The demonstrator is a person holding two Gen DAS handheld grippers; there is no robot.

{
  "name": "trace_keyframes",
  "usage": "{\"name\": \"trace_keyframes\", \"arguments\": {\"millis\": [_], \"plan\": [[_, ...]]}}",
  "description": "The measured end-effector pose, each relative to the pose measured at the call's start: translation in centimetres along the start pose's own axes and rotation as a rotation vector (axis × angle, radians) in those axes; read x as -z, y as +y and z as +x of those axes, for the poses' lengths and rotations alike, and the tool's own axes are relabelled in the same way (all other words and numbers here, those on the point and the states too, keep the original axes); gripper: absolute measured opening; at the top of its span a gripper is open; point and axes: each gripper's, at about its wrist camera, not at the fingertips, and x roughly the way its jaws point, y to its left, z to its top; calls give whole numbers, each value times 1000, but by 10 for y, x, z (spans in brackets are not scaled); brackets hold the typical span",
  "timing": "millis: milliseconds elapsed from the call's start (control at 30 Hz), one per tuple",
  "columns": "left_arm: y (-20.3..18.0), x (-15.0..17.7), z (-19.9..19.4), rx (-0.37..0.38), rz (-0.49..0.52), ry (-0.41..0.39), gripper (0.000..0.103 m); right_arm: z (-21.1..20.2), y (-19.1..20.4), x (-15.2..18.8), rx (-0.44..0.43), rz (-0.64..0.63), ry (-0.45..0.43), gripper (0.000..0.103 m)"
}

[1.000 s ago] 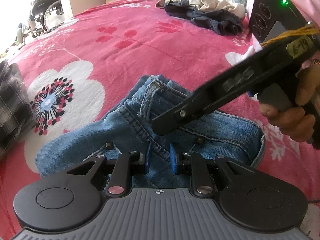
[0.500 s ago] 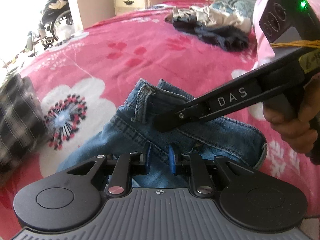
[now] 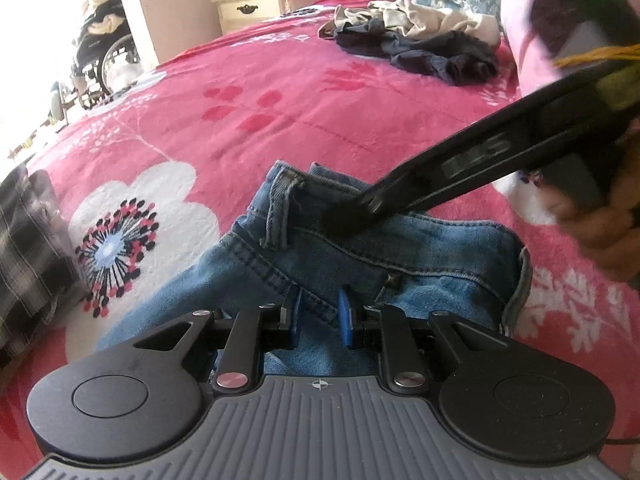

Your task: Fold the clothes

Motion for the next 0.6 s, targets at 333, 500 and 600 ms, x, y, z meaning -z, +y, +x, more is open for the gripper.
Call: {"name": "trace_keyframes", "arguments": {"millis": [333, 500, 600], "plan": [[-1, 5, 0, -1, -15, -21, 18, 26, 48, -8, 1, -216, -14, 5], [-1, 9, 0, -2, -12, -41, 18, 50, 24, 14, 69, -196, 8, 0], [1, 8, -3, 6, -13, -39, 18, 48, 19, 18, 61, -186, -3, 0]]}}
